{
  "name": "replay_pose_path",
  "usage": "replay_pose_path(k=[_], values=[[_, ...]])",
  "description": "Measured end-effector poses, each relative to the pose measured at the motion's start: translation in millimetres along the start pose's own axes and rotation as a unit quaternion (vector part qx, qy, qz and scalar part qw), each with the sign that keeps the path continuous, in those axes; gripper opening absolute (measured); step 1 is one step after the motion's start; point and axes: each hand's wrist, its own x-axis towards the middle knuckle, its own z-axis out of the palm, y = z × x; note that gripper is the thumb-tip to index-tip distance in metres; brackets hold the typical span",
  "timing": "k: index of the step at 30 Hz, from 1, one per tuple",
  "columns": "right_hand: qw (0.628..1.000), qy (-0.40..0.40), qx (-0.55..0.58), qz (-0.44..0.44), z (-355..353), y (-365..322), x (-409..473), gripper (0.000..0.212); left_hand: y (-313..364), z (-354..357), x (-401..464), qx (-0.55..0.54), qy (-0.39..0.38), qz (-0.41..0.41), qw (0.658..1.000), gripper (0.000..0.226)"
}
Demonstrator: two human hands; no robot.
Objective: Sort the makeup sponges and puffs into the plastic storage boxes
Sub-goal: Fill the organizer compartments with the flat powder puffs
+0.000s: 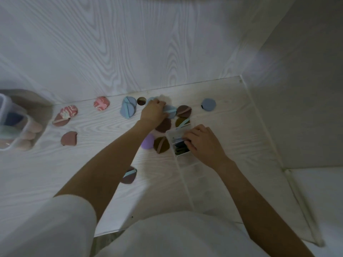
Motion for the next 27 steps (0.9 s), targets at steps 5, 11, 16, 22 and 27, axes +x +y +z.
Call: replay_pose_path(k=[5, 11, 16, 22, 27], values=[[1.000, 0.004, 0.000, 0.014, 0.7, -3.2, -0.1, 0.034, 0.5, 1.7, 0.1, -0.110, 0.038, -0.045, 0.992, 0.033], [0.999, 0.039, 0.019, 0.024, 7.5, -3.6, -3.9, 0.034, 12.2, -13.1, -60.4, -0.317, 0.201, -0.040, 0.926, 0.009], [0.996, 0.084, 0.037, 0.020, 10.7, -3.2, -6.4, 0.030, 39.9, -17.9, -109.5, -0.331, 0.253, 0.006, 0.909, 0.008], [0.992, 0.117, 0.030, 0.023, 13.2, -0.9, -6.9, 0.018, 40.2, 2.4, -106.2, -0.069, 0.227, 0.068, 0.969, 0.008], [0.993, 0.110, 0.031, 0.033, 14.5, 0.2, -7.3, 0.023, 41.9, 1.3, -98.3, 0.063, 0.197, 0.107, 0.973, 0.003]])
